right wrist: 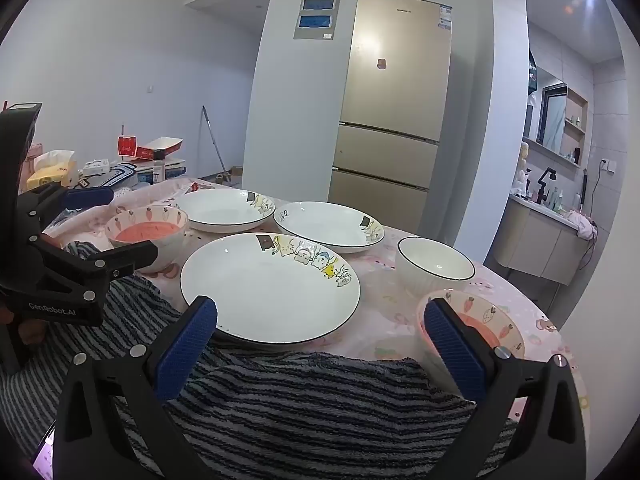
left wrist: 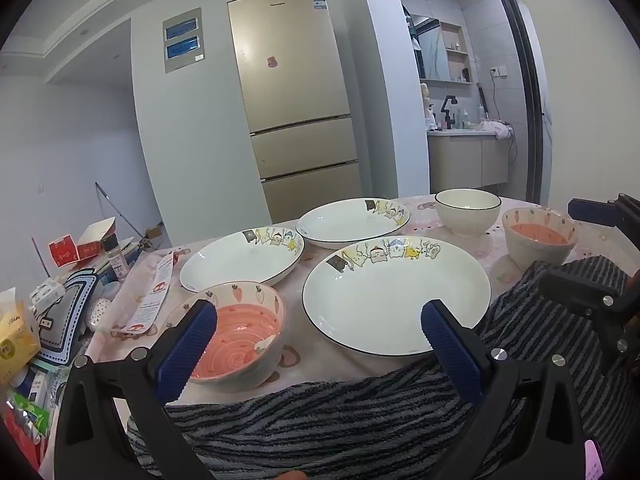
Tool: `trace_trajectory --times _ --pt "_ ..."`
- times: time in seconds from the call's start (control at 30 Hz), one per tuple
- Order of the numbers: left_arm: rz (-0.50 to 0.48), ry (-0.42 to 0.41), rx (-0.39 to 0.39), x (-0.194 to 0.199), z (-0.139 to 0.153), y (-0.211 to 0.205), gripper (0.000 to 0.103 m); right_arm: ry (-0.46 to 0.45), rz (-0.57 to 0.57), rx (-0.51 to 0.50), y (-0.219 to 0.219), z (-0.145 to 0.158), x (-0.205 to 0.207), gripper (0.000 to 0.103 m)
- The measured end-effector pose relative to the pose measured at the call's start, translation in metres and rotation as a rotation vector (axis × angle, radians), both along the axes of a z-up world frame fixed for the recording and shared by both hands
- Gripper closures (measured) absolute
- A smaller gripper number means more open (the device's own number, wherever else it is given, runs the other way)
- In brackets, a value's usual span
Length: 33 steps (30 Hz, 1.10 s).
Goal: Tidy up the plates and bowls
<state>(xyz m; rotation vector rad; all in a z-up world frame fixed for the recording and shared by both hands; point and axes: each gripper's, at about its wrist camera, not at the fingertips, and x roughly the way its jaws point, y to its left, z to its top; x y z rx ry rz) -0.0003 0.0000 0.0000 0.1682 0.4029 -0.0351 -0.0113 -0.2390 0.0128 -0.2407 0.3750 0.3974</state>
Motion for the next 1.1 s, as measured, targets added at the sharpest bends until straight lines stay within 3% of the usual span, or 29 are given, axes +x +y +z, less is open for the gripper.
trace_trajectory --times 1.1 --pt "-0.001 0.021 0.005 0.0003 -0.0050 -0.0009 0.000 0.011 -0.001 -0.007 0.0016 0.0011 -0.0002 0.000"
